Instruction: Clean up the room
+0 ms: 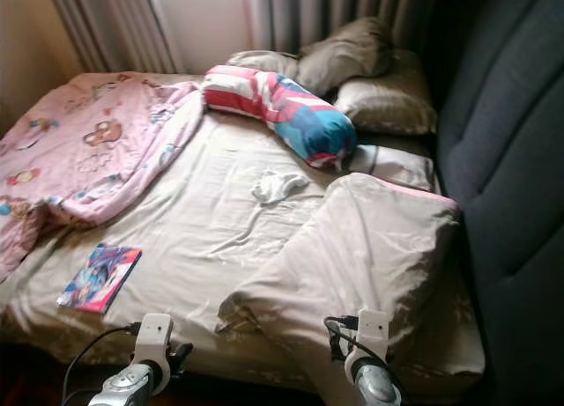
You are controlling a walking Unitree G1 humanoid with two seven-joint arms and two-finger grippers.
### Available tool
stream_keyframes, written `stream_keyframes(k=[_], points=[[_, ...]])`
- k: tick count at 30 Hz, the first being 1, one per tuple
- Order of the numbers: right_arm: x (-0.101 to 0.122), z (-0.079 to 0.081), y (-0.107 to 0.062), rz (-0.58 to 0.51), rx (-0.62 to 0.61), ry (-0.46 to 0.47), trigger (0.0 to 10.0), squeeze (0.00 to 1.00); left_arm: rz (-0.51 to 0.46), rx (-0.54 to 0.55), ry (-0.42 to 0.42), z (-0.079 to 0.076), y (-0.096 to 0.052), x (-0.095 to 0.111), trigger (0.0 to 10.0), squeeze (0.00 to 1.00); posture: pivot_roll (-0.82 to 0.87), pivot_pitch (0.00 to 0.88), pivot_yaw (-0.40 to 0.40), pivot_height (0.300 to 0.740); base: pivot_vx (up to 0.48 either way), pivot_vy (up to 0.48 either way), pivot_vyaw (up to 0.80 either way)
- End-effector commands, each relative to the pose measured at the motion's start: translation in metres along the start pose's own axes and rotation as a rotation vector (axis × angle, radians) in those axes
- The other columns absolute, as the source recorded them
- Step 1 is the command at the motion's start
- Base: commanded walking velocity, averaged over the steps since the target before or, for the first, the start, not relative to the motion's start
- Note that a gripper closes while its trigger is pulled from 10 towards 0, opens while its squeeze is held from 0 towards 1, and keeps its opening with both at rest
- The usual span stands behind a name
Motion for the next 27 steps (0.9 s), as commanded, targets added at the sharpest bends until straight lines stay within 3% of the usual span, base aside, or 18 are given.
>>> stream_keyframes(k=[1,5,24,27], points=[[-0.0032,-0.0017,-0.0007,0.013,-0.009,0.009,10.0,0.00,-0.003,0.005,-0.006,0.0032,-0.0010,-0.0009,10.0,0.00,-0.07,0.032,0.028,0.740,0.000,0.000,-0.79],[-0.0032,-0.0019,-0.0008,0.011,-0.010,0.010,10.0,0.00,-0.002,0.005,-0.008,0.0032,-0.0011,-0.0014,10.0,0.00,-0.07,0.032,0.027,0.740,0.000,0.000,-0.79],[-0.0055,-0.0008,-0.0015,0.016,-0.005,0.013,10.0,0.00,0.009,0.008,-0.015,0.0043,-0.0021,-0.0057,10.0,0.00,-0.06,0.035,0.025,0.740,0.013,0.000,0.00],[-0.0061,-0.0015,-0.0016,0.019,-0.005,0.016,10.0,0.00,0.010,0.009,-0.016,0.0043,-0.0022,-0.0062,10.0,0.00,-0.06,0.035,0.025,0.740,0.240,0.000,-0.80]])
Point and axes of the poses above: a point about 5 cm out from each wrist's last joint towards the gripper, its own y axis pointing out of the wrist towards the gripper, its own x axis along the axis of the wrist's last joint, z = x × y, the point moved 5 cm from there along y, pointing out of the wrist towards the gripper, and after that the axes turned 5 degrees about -y, right-handed, at the moved point
